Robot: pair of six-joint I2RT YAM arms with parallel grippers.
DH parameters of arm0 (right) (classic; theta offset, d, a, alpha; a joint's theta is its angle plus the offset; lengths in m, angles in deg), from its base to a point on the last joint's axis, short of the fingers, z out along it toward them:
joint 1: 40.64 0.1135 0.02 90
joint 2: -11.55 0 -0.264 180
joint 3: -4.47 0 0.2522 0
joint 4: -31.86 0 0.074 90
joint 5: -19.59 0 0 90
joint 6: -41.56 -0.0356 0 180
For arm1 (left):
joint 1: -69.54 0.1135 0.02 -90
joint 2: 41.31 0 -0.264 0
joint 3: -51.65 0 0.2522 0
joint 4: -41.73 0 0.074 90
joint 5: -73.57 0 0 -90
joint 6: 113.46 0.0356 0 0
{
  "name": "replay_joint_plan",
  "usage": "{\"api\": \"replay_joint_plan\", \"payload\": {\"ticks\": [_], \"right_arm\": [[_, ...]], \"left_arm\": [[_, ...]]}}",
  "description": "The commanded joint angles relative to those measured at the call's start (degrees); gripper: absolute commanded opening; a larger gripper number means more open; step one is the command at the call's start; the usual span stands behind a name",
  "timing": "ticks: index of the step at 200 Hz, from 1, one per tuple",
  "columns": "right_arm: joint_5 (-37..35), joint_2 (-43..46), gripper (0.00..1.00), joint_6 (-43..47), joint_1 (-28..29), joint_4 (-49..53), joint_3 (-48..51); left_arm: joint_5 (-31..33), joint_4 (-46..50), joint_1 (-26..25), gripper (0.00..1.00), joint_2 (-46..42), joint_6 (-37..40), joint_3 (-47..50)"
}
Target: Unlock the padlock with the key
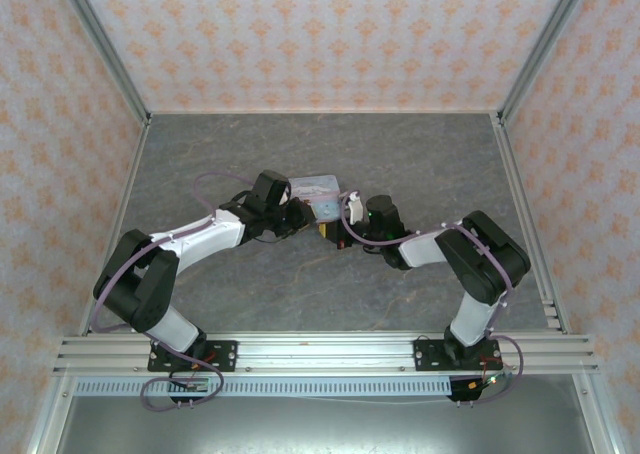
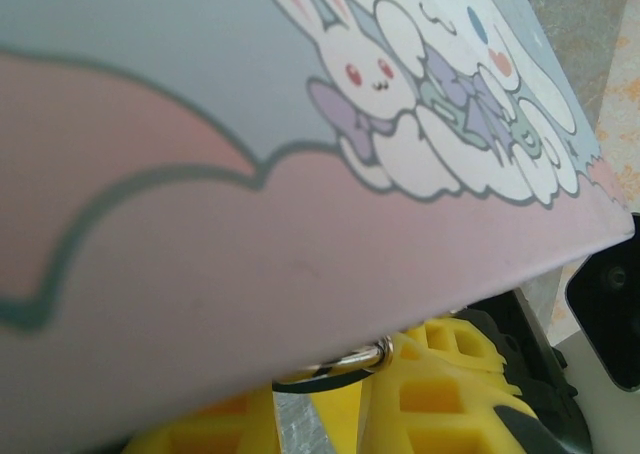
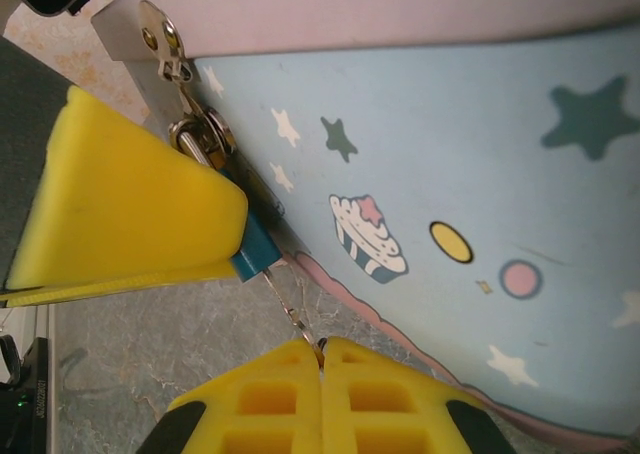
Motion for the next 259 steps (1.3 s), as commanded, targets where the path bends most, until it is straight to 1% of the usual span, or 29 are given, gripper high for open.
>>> {"api": "replay_joint_plan", "payload": {"ticks": [1,75,112,148,164,213,235,259], "right_arm": [[0.25,-0.2,0.0,0.78,-0.4,-5.13,-3.81],[-0.02,-1.05,0.0,-0.51,0.01,-6.05,-5.06],[-0.11,0.97,0.0,-3.17,-0.03,-8.52,-4.93],[-1.51,2.22,0.0,-2.88,0.73,-7.32,-3.6],[-2.67,0.82,0.0,-3.14,0.92,-7.71,-2.03],[-5.06,-5.88,0.0,-8.05,1.59,-14.61,2.02],[-6.45,-8.01,0.0,-9.44,1.97,-15.87,2.55],[-7.84,-8.59,0.0,-9.85,2.06,-15.43,2.65]], "left_arm": [[-5.3,1.61,-1.22,0.15,0.07,1.41,-0.67],[-5.13,1.15,-1.24,0.15,0.04,1.01,-0.14],[-4.69,0.63,-1.31,0.15,1.17,1.2,0.42],[-4.47,-1.15,-1.39,0.15,3.13,0.84,1.16],[-4.09,-1.6,-1.4,0.15,4.03,0.87,1.39],[-3.76,-5.6,-1.4,0.16,7.23,0.11,3.07],[-2.99,-7.53,-1.44,0.18,8.48,-0.43,4.04],[-2.18,-9.13,-1.4,0.24,9.21,-0.73,4.57]]}}
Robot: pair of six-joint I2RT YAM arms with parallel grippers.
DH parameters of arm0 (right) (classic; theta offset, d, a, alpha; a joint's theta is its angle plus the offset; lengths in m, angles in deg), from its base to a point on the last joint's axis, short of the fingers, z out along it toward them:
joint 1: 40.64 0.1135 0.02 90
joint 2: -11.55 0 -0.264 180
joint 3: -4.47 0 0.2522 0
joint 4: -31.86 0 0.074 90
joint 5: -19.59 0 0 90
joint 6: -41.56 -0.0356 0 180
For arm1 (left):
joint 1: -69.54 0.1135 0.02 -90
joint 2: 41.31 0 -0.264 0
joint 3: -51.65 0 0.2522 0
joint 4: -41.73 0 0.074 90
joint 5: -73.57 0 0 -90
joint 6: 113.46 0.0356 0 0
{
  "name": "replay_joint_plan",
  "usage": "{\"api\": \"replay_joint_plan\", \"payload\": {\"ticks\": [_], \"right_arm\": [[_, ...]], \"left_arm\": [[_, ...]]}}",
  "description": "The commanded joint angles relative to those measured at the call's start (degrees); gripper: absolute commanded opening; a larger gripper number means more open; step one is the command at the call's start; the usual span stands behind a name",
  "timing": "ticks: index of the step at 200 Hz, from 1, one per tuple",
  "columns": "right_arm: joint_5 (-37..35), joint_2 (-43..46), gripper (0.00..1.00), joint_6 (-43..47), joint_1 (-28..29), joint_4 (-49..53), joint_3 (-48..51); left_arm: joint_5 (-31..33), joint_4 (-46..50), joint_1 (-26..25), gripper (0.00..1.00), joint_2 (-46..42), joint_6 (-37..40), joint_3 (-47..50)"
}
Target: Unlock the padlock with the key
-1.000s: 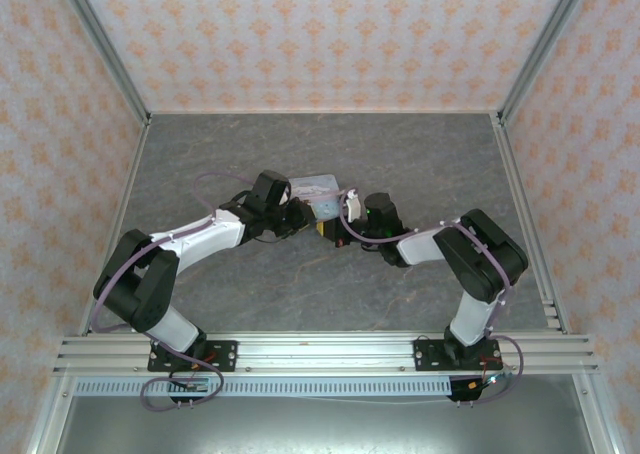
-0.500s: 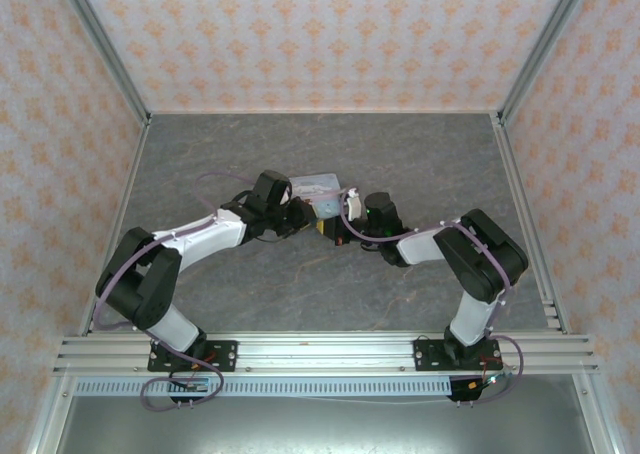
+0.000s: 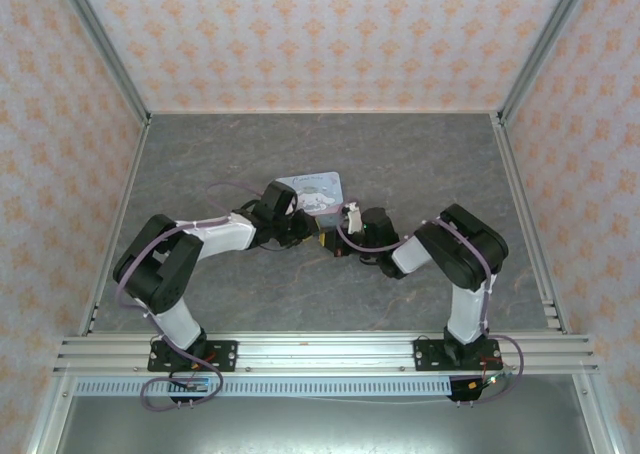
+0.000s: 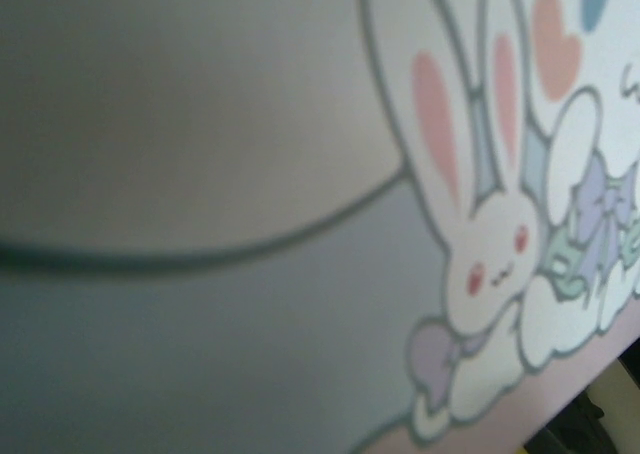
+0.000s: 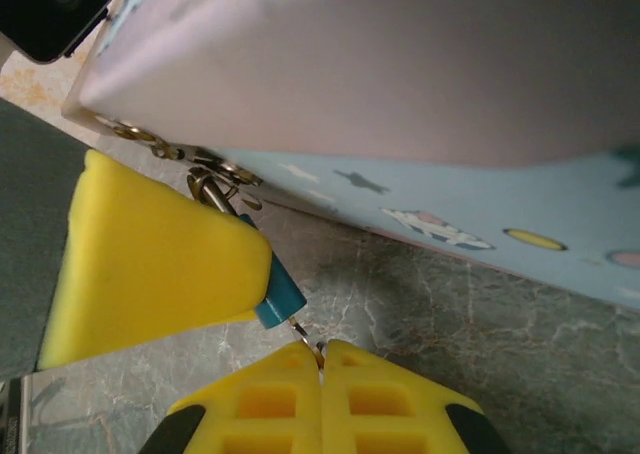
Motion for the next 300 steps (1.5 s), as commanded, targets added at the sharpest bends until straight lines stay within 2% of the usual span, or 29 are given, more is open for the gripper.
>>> {"api": "replay_joint_plan", "payload": {"ticks": [1,40,90,114,149,178,223,300], "right_arm": [[-3.02,-0.09,0.0,-1.94,-0.04,-6.01,-0.03],[-3.51,-0.41,0.0,-3.13,0.12,-5.41,0.62],[-3.22,-0.52,0.0,-5.45,0.83,-5.83,1.39],[-2.65,-0.03,0.0,-7.46,1.34,-5.78,1.07],[-2.16,1.71,0.0,-11.63,1.85,-3.72,0.47],[-1.77,3.14,0.0,-14.94,2.07,-0.75,-0.73],[-1.24,3.47,0.0,-18.69,2.59,0.06,-2.3],[0.05,3.94,0.0,-21.53,2.71,3.55,-4.15]], "left_arm": [[-0.91,-1.49,-0.68,0.24,1.3,-0.67,1.45],[1.61,-0.51,-0.26,0.4,-1.18,-0.57,1.9],[4.36,0.58,1.56,0.65,-9.73,-0.52,4.62],[6.36,-1.85,2.17,0.7,-13.66,-1.93,7.69],[7.14,-13.4,2.33,0.68,-15.04,-8.03,14.23],[6.96,-19.23,2.39,0.64,-13.8,-10.6,16.82],[5.0,-24.24,2.11,0.58,-10.07,-12.47,16.79],[4.86,-27.34,1.19,0.5,-5.33,-13.52,15.98]]}}
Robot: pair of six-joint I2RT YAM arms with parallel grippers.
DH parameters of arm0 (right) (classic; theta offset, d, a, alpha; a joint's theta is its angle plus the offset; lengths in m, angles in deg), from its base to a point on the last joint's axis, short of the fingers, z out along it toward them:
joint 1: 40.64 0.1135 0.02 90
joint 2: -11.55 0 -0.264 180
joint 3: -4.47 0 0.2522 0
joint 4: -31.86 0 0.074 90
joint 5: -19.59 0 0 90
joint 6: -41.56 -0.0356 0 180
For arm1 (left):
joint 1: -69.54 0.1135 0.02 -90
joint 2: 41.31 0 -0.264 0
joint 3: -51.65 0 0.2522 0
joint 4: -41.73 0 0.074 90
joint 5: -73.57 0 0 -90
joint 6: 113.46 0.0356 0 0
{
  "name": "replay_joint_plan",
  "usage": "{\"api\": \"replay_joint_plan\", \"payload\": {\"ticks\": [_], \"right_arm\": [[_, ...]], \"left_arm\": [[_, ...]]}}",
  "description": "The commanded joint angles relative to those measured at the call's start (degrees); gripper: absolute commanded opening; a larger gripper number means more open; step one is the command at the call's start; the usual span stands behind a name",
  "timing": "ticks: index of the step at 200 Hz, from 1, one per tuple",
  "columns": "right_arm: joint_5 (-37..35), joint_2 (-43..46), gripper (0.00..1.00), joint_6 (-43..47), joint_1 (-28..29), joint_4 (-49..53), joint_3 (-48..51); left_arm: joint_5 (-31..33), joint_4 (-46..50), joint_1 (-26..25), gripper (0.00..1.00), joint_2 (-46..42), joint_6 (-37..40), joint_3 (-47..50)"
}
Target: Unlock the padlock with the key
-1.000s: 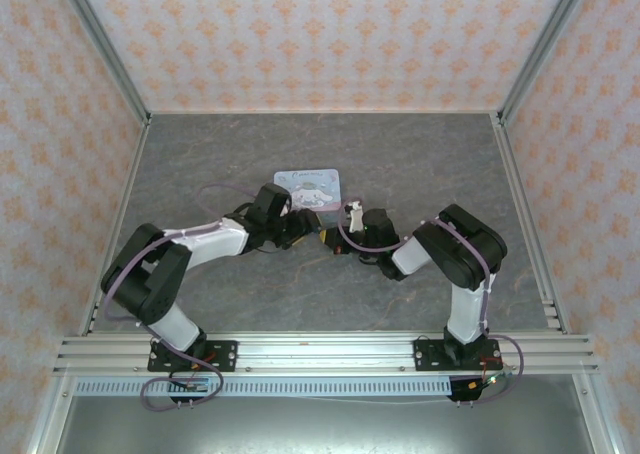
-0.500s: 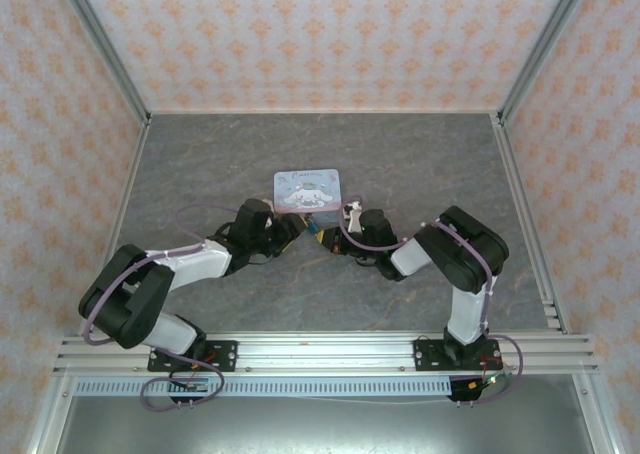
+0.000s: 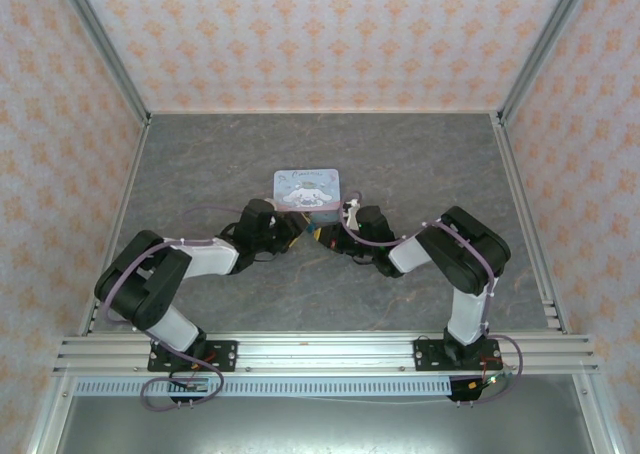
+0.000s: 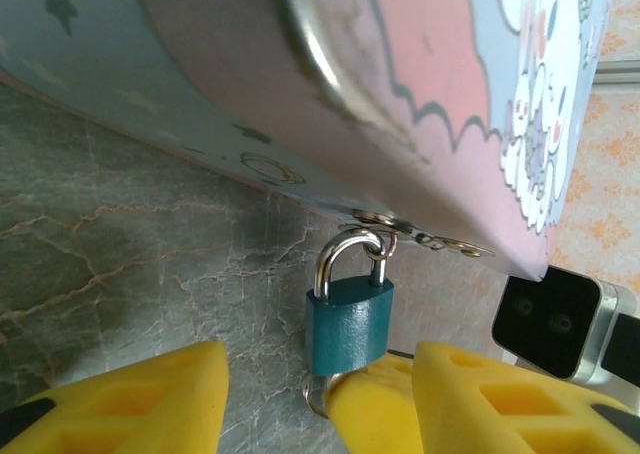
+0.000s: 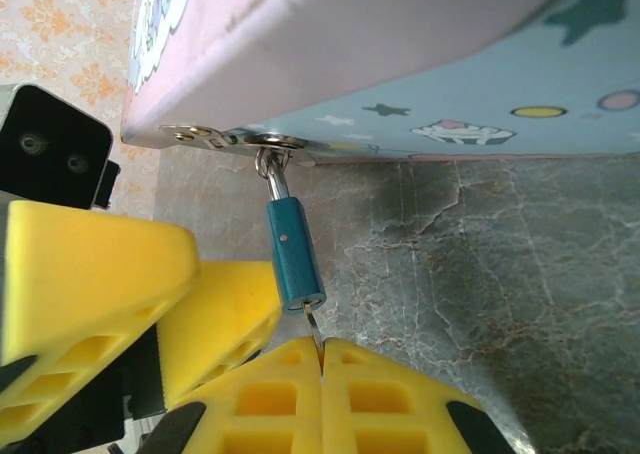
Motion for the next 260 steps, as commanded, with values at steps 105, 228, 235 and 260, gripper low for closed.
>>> {"api": "replay_joint_plan", "payload": {"ticks": [105,228,235,260], "right_arm": [[2.21,2.04,0.0,-2.23,0.65,0.91,-2.48],[3.56,2.05,0.0,-4.74,0.66,-0.36,-3.54],[3.47,2.38,0.01,-4.53,0.65,-0.03,-3.45],[2.38,4.07,0.06,-2.32,0.65,2.94,-2.93]], "left_arm": [[1.92,-6.97,-1.63,0.44,5.28,-2.28,-1.74],[3.11,-8.54,-2.5,0.25,7.47,-4.02,-2.9],[3.5,-8.27,-2.51,0.22,7.26,-4.02,-2.78],[4.33,-7.05,-2.5,0.13,6.14,-4.02,-2.53]]}}
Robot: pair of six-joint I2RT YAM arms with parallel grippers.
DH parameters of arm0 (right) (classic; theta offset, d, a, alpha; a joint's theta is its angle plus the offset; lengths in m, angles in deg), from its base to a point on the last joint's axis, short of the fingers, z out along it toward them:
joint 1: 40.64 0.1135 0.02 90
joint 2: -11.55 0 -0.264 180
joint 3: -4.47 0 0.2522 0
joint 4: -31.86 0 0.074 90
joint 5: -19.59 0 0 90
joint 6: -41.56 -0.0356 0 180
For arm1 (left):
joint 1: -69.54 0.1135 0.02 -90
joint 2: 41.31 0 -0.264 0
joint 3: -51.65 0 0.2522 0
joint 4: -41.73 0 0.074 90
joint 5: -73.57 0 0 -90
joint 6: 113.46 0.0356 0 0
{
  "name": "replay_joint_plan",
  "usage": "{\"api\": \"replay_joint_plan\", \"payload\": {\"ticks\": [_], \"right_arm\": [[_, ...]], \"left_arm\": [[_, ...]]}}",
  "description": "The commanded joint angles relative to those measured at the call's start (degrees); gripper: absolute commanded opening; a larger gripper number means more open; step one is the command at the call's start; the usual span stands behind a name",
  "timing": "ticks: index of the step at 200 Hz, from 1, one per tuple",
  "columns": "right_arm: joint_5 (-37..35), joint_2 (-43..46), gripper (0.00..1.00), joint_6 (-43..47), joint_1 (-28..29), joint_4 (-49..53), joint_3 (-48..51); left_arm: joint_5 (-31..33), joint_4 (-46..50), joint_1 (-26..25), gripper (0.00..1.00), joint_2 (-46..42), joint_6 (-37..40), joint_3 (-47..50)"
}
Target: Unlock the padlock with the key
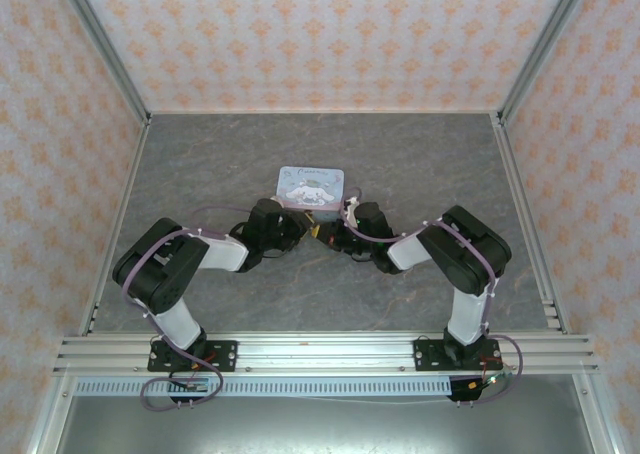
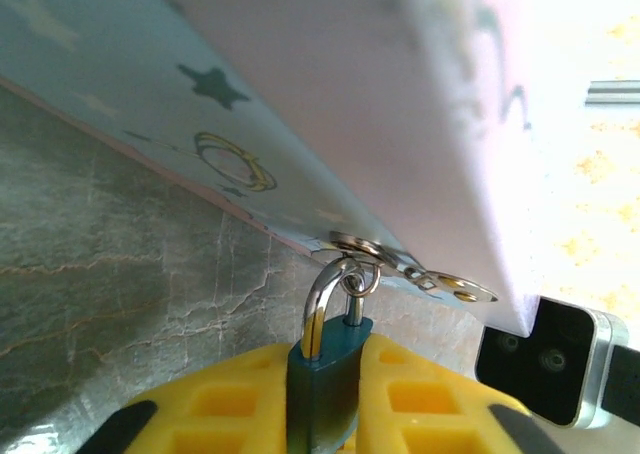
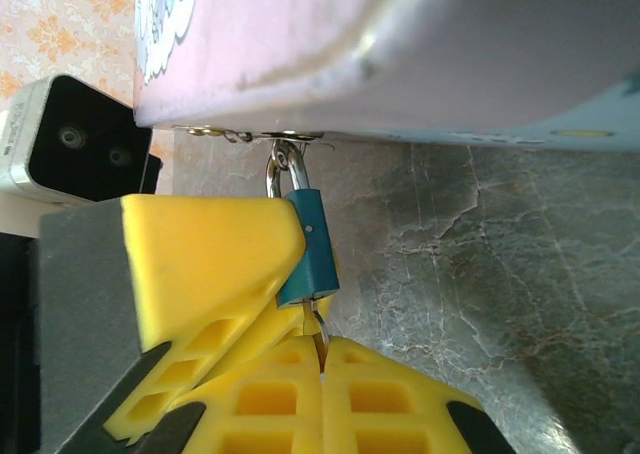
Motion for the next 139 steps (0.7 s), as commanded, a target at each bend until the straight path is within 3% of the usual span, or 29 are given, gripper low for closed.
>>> {"api": "replay_joint_plan", "payload": {"ticks": [1,42,81,139], "right_arm": [[1.36,3.58,0.07,2.19,0.72,0.49,-1.07],[-3.61,8.04,0.3,8.37,0.63,7.93,0.8],[-12.38,16.61,0.41,19.43,0.8,19.56,2.37],[-23.59,37.44,0.53,36.99,1.51,30.29,3.76]], "left_arm": [[2.13,0.98,-0.71,0.12,-0.49,-0.28,-0.54],[2.13,4.18,-0.71,0.03,-3.19,-0.32,-1.3],[2.89,9.11,-0.71,0.0,-6.43,-3.24,-1.6],[2.65,13.56,-1.08,0.0,-9.74,-6.43,-2.84]]}}
